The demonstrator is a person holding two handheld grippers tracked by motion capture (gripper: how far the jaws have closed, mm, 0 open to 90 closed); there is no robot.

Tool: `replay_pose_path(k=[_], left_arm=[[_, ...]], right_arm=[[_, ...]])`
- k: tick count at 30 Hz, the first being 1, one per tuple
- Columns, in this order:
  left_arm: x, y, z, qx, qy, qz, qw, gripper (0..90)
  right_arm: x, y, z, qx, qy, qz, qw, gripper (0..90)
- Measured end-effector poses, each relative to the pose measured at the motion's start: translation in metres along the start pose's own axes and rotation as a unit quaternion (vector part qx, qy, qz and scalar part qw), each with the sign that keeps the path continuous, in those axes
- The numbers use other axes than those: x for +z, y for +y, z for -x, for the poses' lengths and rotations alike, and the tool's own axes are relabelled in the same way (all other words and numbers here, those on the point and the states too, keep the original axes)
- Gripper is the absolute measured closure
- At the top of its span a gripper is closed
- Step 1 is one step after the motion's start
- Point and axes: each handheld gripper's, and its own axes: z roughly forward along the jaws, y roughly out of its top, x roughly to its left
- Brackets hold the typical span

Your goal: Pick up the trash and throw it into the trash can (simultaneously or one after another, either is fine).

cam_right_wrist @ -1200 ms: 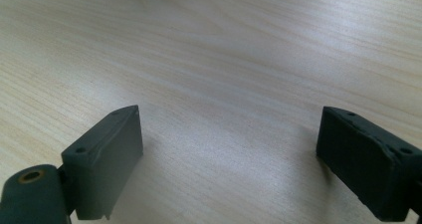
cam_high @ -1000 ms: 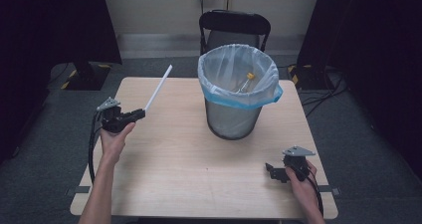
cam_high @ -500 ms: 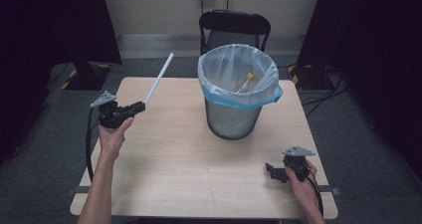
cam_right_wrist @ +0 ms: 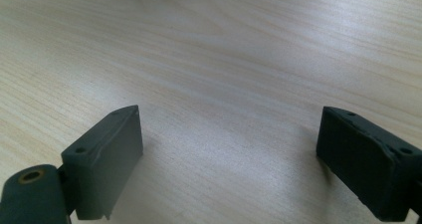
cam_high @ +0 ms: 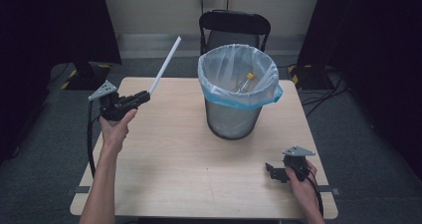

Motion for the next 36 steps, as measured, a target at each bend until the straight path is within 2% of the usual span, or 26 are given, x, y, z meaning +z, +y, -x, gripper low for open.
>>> replay_pose_path(k=[9,23,25,27,36], left_arm=[[0.0,0.019,0.008,0.013,-0.006,0.01,0.9998,79.9],[0.013,0.049,0.025,0.029,-0.019,0.019,0.9992,79.9],[0.016,0.053,0.026,0.029,-0.022,0.019,0.9992,79.9],[0.018,0.056,0.027,0.025,-0.015,0.019,0.9994,79.9],[0.026,0.071,0.034,0.025,-0.029,0.025,0.9989,80.0]], right_arm=[[0.0,0.0,0.0,0.0,0.0,0.0,1.0,10.0],[0.0,0.0,0.0,0.0,0.0,0.0,1.0,10.1],[0.0,0.0,0.0,0.0,0.0,0.0,1.0,10.1],[0.0,0.0,0.0,0.0,0.0,0.0,1.0,10.1],[0.0,0.0,0.0,0.0,0.0,0.0,1.0,10.1]])
